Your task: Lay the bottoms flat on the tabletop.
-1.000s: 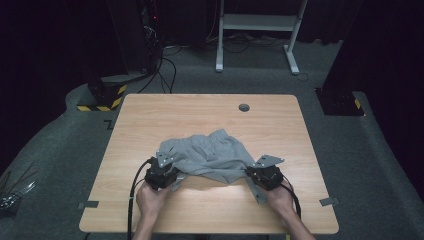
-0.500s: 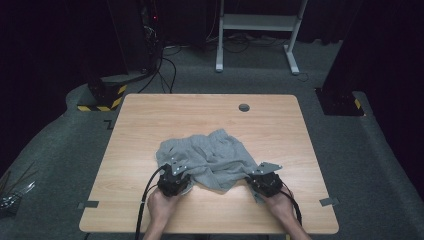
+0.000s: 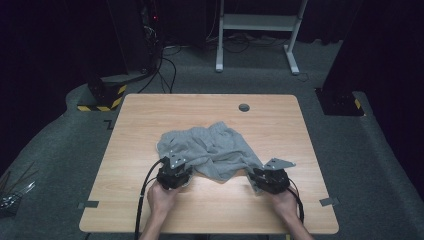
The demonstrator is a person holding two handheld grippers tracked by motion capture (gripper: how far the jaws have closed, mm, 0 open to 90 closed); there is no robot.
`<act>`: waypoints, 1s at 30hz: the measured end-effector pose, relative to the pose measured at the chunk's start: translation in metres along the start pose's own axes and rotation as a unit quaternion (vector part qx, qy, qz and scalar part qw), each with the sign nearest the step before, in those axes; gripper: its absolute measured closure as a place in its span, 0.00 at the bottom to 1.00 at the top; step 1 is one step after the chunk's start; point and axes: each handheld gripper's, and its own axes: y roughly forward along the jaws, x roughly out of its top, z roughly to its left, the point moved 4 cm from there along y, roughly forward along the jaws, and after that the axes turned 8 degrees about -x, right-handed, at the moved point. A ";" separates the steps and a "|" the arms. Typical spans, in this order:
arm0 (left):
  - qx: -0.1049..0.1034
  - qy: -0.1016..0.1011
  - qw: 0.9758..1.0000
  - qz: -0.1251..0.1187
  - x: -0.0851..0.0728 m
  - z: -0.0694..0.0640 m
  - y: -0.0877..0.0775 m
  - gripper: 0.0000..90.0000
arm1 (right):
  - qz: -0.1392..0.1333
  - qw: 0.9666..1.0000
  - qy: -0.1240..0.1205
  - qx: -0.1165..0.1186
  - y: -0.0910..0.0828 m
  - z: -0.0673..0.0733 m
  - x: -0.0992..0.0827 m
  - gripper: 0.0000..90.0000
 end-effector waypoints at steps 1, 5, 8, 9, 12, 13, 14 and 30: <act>-0.004 0.002 1.000 -0.003 -0.001 -0.002 -0.003 0.73 | 0.000 1.000 0.000 0.000 0.000 0.000 0.000 0.77; -0.022 0.014 1.000 -0.001 0.001 -0.009 -0.007 0.91 | 0.003 1.000 -0.008 0.006 -0.007 0.012 -0.018 0.73; -0.025 0.015 1.000 -0.002 0.001 -0.010 -0.008 0.96 | 0.019 1.000 -0.011 -0.001 -0.001 0.014 -0.023 0.72; -0.028 0.015 1.000 -0.001 0.001 -0.010 -0.010 0.97 | 0.027 1.000 -0.014 -0.006 0.003 0.014 -0.025 0.72; -0.026 0.015 1.000 -0.004 0.001 -0.009 -0.018 0.98 | 0.034 0.999 -0.025 -0.030 0.006 0.010 -0.026 0.92; -0.025 0.014 1.000 -0.006 0.002 -0.008 -0.021 0.98 | 0.034 0.998 -0.030 -0.035 0.006 0.009 -0.026 0.96; -0.025 0.014 1.000 -0.006 0.002 -0.008 -0.021 0.98 | 0.034 0.998 -0.037 -0.039 0.005 0.008 -0.026 0.97; 0.025 -0.046 0.998 -0.026 -0.016 0.032 -0.059 0.95 | -0.013 0.997 0.016 -0.076 -0.031 -0.036 -0.023 0.97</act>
